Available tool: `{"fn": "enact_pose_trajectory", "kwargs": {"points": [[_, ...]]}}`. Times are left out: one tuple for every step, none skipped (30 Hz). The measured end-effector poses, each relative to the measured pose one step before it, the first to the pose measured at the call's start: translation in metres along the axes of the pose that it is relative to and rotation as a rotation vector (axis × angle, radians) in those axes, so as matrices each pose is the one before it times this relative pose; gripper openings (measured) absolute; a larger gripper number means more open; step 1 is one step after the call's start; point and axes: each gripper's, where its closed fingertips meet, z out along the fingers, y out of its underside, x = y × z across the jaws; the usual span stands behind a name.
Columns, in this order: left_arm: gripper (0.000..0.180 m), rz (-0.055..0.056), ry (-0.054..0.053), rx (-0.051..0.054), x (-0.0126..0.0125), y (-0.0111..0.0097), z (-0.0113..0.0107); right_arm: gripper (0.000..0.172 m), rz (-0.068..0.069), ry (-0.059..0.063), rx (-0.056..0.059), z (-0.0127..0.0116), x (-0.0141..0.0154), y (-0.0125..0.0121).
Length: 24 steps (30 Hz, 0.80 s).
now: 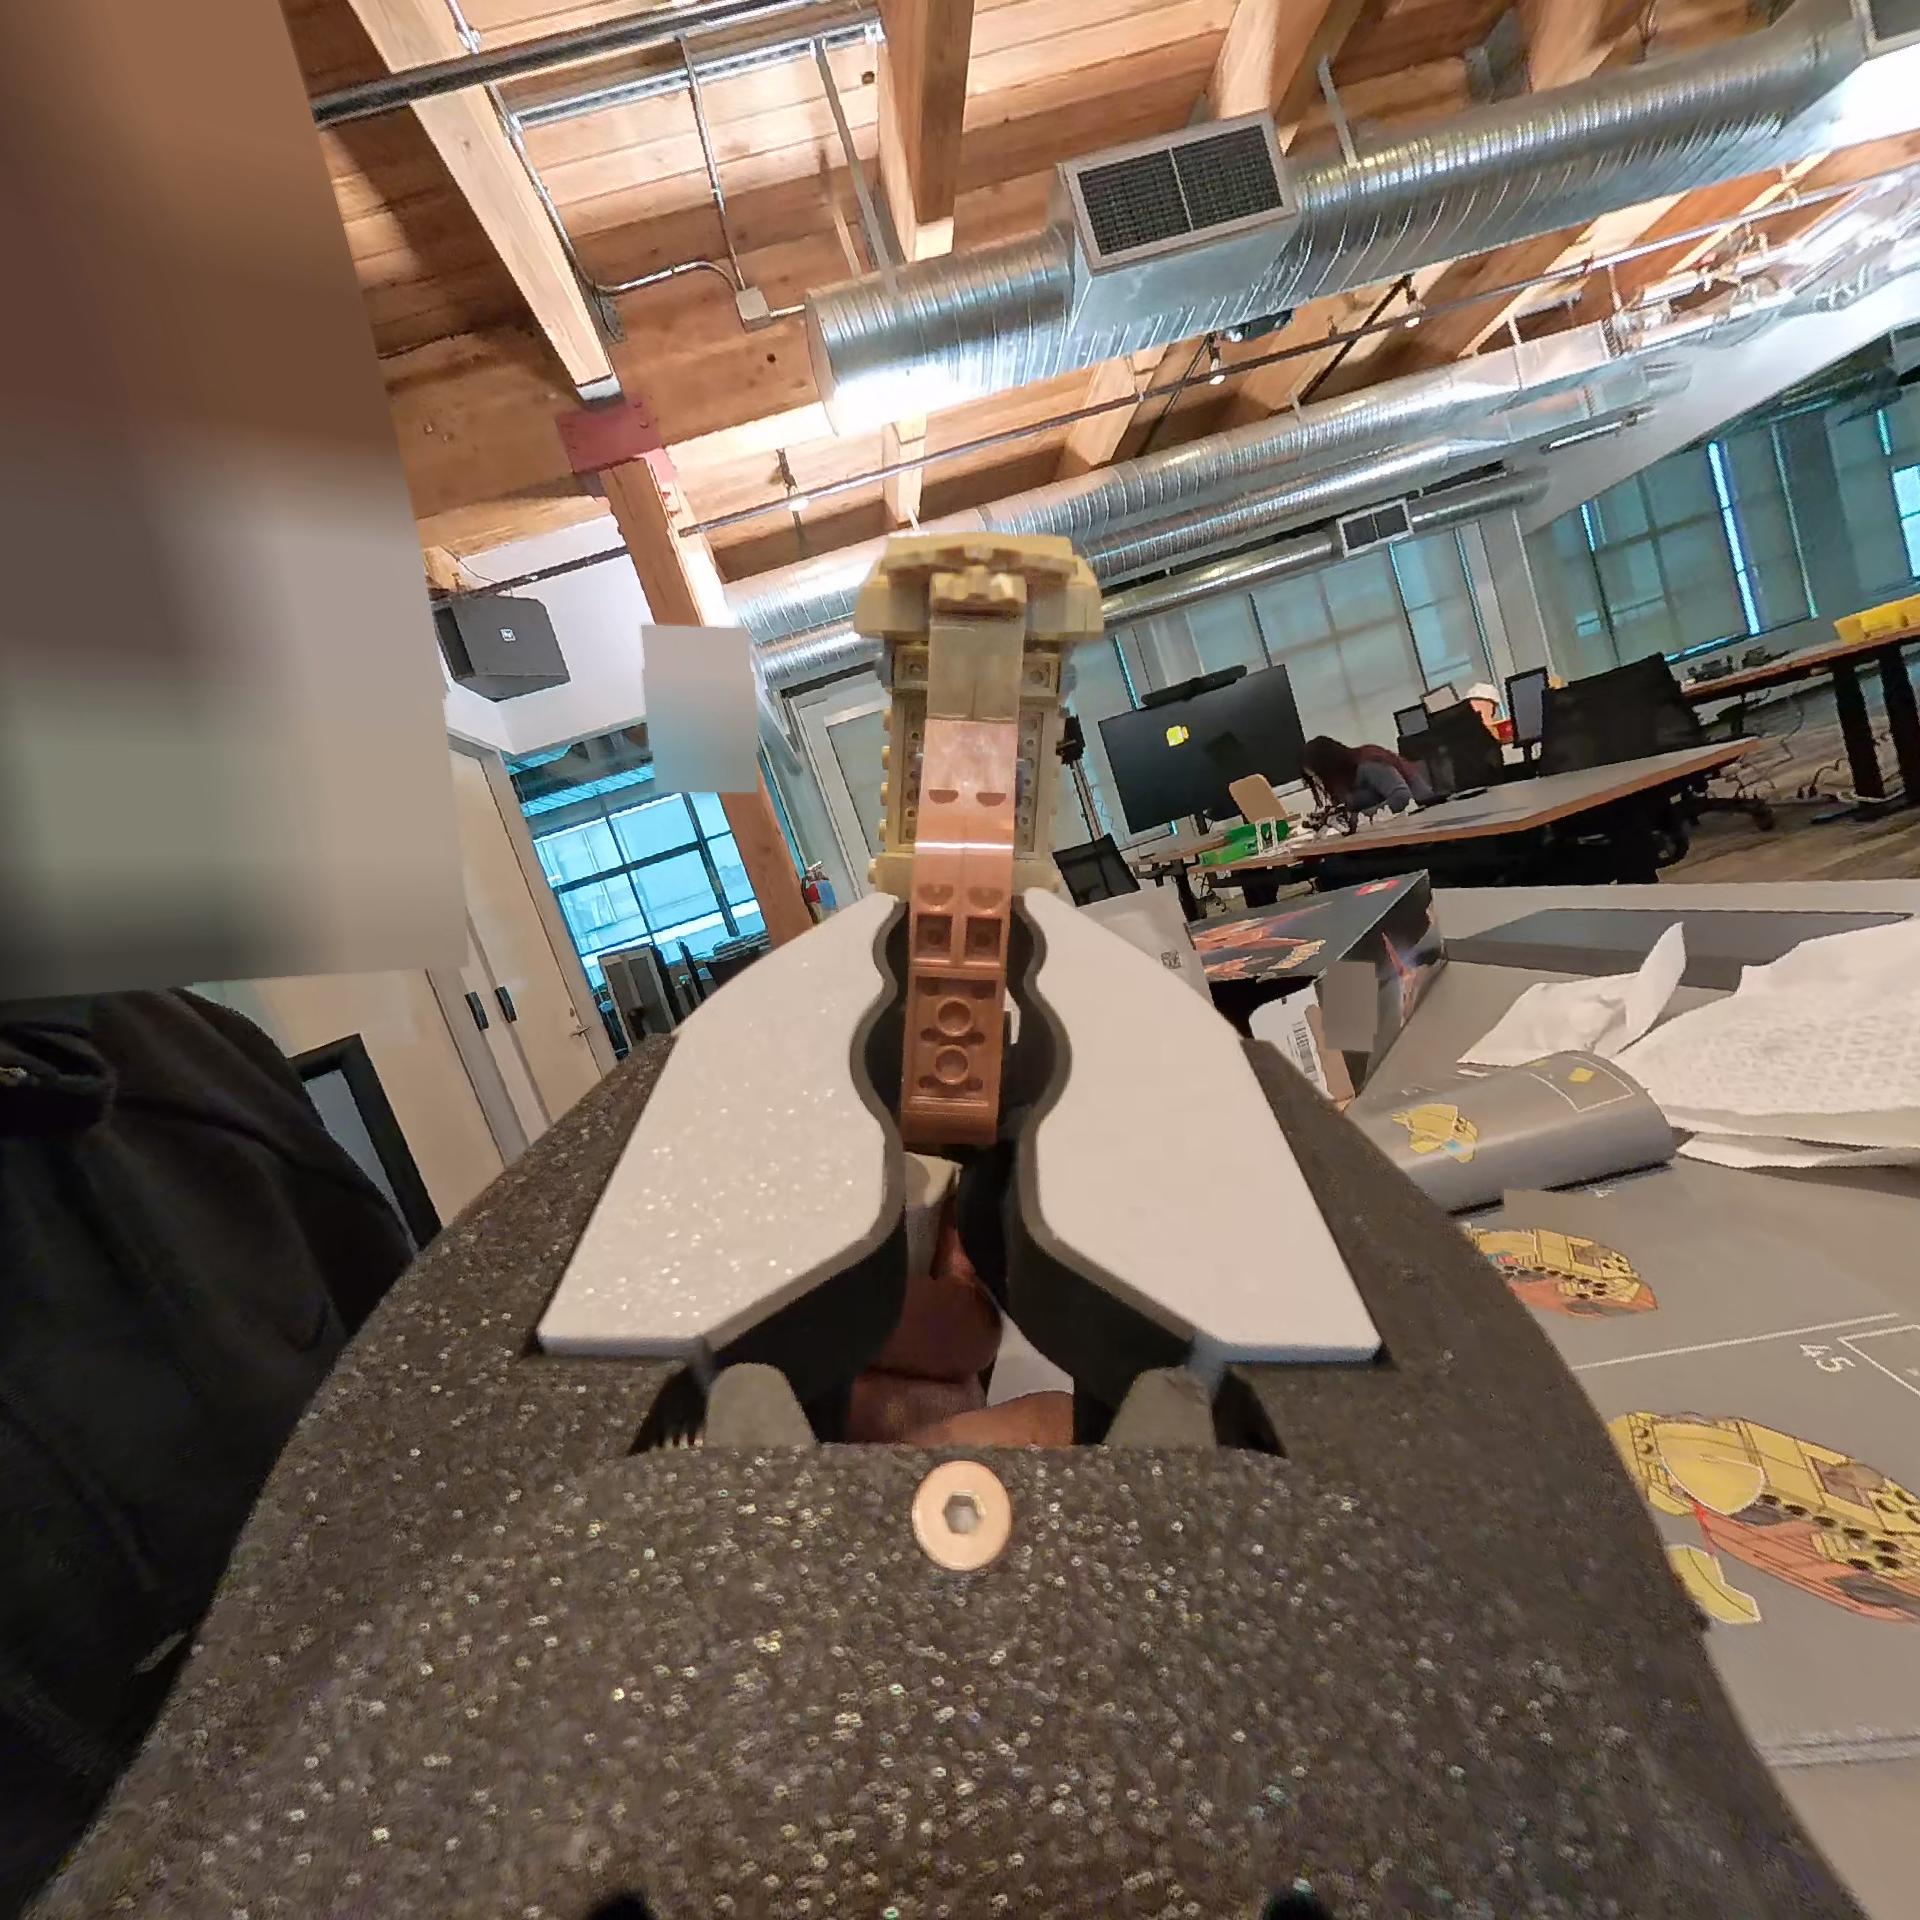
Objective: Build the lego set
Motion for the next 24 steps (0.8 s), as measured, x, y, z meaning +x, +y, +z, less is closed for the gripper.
{"fn": "enact_pose_trajectory", "kwargs": {"points": [[0.026, -0.0097, 0.0257, 0.0161, 0.00319, -0.00092, -0.00004, 0.017, -0.0096, 0.0076, 0.0064, 0.00079, -0.00016, 0.00039], [0.022, -0.014, 0.0182, 0.0136, 0.00205, -0.00069, -0.00023, 0.017, -0.0038, 0.0042, 0.0059, 0.00051, 0.00003, 0.00017], [0.021, -0.0069, 0.0062, 0.0109, 0.00033, -0.0002, -0.00058, 0.017, -0.0008, -0.001, 0.0005, 0.00047, -0.00009, 0.00053], [0.021, -0.0017, 0.0018, 0.0079, -0.00035, 0.00011, -0.001, 0.018, -0.0078, 0.0026, -0.0053, 0.00031, 0.00013, 0.00098], [0.02, 0.002, 0.0046, 0.0067, 0.00029, 0.00007, -0.00114, 0.018, -0.0163, 0.0067, -0.0118, 0.00012, 0.00057, 0.00136], [0.019, 0.0037, 0.0052, 0.005, 0.00062, -0.00014, -0.00144, 0.019, -0.0196, 0.0051, -0.018, 0.00019, 0.00033, 0.00155], [0.018, 0.0095, -0.0013, 0.0008, 0.00016, 0.0, -0.00151, 0.02, -0.0237, 0.0056, -0.0235, 0.00012, 0.00039, 0.00177], [0.018, 0.011, -0.0048, -0.0043, -0.0004, 0.00023, -0.00147, 0.021, -0.0272, 0.0095, -0.0267, 0.00005, 0.00085, 0.0017], [0.018, 0.0074, -0.0014, -0.0056, -0.00016, 0.00016, -0.00142, 0.022, -0.0212, 0.0059, -0.023, -0.00004, 0.00019, 0.00062], [0.017, 0.0056, 0.0013, -0.0049, 0.00022, -0.00013, -0.00158, 0.024, -0.0138, -0.002, -0.0189, -0.00018, -0.00088, -0.00078], [0.017, 0.0074, -0.0007, -0.0066, 0.0001, -0.00003, -0.00155, 0.027, -0.0124, 0.0019, -0.0215, -0.00002, -0.00036, -0.00155], [0.017, 0.0095, -0.0046, -0.0083, -0.00028, -0.00009, -0.00155, 0.029, -0.0159, 0.0026, -0.0271, 0.00021, -0.00036, -0.00206], [0.017, 0.0131, -0.0007, -0.0074, 0.0003, -0.00009, -0.00149, 0.029, -0.0184, 0.0004, -0.0309, 0.00036, -0.00053, -0.0022], [0.017, 0.0119, 0.0022, -0.0036, 0.00099, -0.00056, -0.00122, 0.029, -0.0186, 0.0064, -0.0374, 0.00068, 0.00036, -0.00133], [0.017, 0.0104, 0.0049, -0.0036, 0.0013, -0.00044, -0.00084, 0.029, -0.0169, 0.006, -0.0393, 0.00096, 0.00051, -0.00061], [0.017, 0.0093, 0.0048, -0.0047, 0.00142, -0.0001, -0.00042, 0.028, -0.011, 0.0032, -0.0387, 0.00119, 0.00019, -0.00001], [0.017, 0.0091, 0.0018, -0.008, 0.00089, 0.00044, -0.00027, 0.028, -0.0063, -0.0064, -0.0353, 0.00123, -0.00115, 0.00009], [0.017, 0.009, 0.0007, -0.0108, 0.00081, 0.00087, -0.00016, 0.028, -0.002, -0.011, -0.0303, 0.00115, -0.00176, -0.00004], [0.017, 0.0078, 0.0021, -0.0135, 0.00086, 0.00136, -0.0001, 0.028, -0.0005, -0.0021, -0.0239, 0.00095, -0.00052, -0.00051], [0.017, 0.0069, 0.0029, -0.0136, 0.00103, 0.00135, -0.00011, 0.026, -0.0025, 0.0004, -0.0161, 0.00044, -0.00017, -0.00112], [0.017, 0.0057, 0.0035, -0.0123, 0.0009, 0.00128, -0.00024, 0.023, -0.0032, -0.0071, -0.0126, 0.00002, -0.0011, -0.0007], [0.017, 0.0048, 0.0017, -0.0045, 0.0006, 0.00002, -0.00051, 0.022, 0.0008, -0.0056, -0.0126, 0.00034, -0.00091, 0.00007], [0.017, 0.0018, -0.0013, -0.0007, -0.00009, -0.00048, -0.00066, 0.022, 0.006, 0.0004, -0.008, 0.0003, -0.00018, 0.00022], [0.017, -0.0012, 0.0005, -0.0006, -0.00023, -0.00052, -0.00062, 0.021, 0.0093, 0.0022, 0.0011, 0.00043, -0.00009, -0.00008]]}}
